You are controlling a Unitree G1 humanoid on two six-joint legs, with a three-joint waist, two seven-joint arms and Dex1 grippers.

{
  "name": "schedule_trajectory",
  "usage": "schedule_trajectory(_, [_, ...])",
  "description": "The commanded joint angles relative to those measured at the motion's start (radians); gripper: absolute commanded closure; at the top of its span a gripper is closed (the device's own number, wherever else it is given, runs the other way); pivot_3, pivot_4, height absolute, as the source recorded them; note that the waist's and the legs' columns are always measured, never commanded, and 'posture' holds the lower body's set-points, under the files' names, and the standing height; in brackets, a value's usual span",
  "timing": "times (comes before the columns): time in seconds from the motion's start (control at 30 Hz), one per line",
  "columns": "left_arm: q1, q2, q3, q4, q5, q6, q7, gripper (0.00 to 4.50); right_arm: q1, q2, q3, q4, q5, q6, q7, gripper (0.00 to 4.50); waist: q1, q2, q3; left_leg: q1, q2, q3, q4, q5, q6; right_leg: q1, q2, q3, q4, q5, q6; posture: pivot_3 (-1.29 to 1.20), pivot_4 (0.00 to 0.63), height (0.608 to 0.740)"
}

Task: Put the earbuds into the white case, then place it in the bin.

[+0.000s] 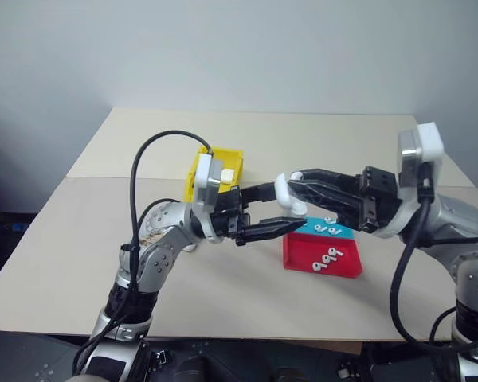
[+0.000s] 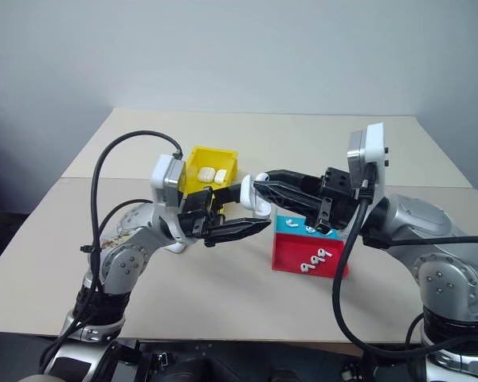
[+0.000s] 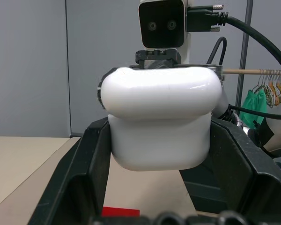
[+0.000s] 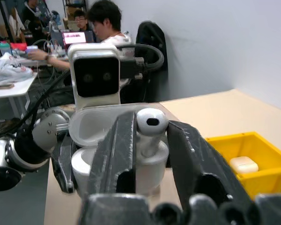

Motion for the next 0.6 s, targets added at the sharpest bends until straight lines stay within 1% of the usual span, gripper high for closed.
schedule_trajectory(0.03, [-0.022,-0.022,0.026,-0.048,-0.024,-0.033,0.011,1.7,0.006,-0.022,0.025,-0.019,0.005,-0.002,0.03,1.78,0.0,0.0,0.0,0.0,0.0,0.0,0.0,0.0,0.0,0.0,0.0,0.0,0.0,0.0,0.0,0.0,0.15,0.74])
schedule_trajectory(0.1, [-0.021,-0.024,0.026,-0.049,-0.023,-0.034,0.012,1.7,0.001,-0.027,0.026,-0.016,0.005,-0.004,0.03,1.09,0.0,0.0,0.0,0.0,0.0,0.0,0.0,0.0,0.0,0.0,0.0,0.0,0.0,0.0,0.0,0.0,0.15,0.74])
schedule_trajectory(0.3, [-0.016,-0.028,0.025,-0.052,-0.019,-0.037,0.016,1.7,-0.022,-0.032,0.019,0.006,0.017,-0.009,0.029,1.09,0.0,0.0,0.0,0.0,0.0,0.0,0.0,0.0,0.0,0.0,0.0,0.0,0.0,0.0,0.0,0.0,0.15,0.74])
schedule_trajectory(0.4, [-0.013,-0.017,0.035,-0.052,-0.017,-0.034,0.019,1.7,-0.067,-0.047,0.0,0.067,-0.002,-0.013,0.018,1.09,-0.001,0.0,0.0,0.0,0.0,0.0,0.0,0.0,0.0,0.0,0.0,0.0,0.0,0.0,0.0,0.0,0.15,0.74])
schedule_trajectory(0.47, [-0.007,0.0,0.047,-0.058,-0.019,-0.029,0.021,1.7,-0.105,-0.087,0.004,0.121,-0.058,-0.029,0.041,1.09,0.0,0.0,0.0,0.0,0.0,0.0,0.0,0.0,0.0,0.0,0.0,0.0,0.0,0.0,0.0,0.0,0.15,0.74])
schedule_trajectory(0.5, [-0.006,0.008,0.053,-0.06,-0.02,-0.024,0.025,1.7,-0.131,-0.121,0.027,0.157,-0.103,-0.037,0.071,1.09,0.0,0.0,0.0,0.0,0.0,0.0,0.0,0.0,0.0,0.0,0.0,0.0,0.0,0.0,0.0,0.0,0.15,0.74])
schedule_trajectory(0.57, [-0.002,0.021,0.062,-0.064,-0.023,-0.019,0.029,1.7,-0.199,-0.21,0.15,0.235,-0.271,-0.084,0.152,1.09,-0.001,0.001,0.0,0.0,0.0,0.0,0.0,0.0,0.0,0.0,0.0,0.0,0.0,0.0,0.0,0.0,0.15,0.74])
schedule_trajectory(0.6, [0.002,0.025,0.066,-0.07,-0.026,-0.016,0.03,1.7,-0.248,-0.254,0.269,0.287,-0.42,-0.15,0.198,1.09,-0.002,0.001,0.0,0.0,0.0,0.001,0.0,0.0,0.0,-0.001,0.0,0.001,0.0,0.0,0.0,0.0,0.15,0.74])
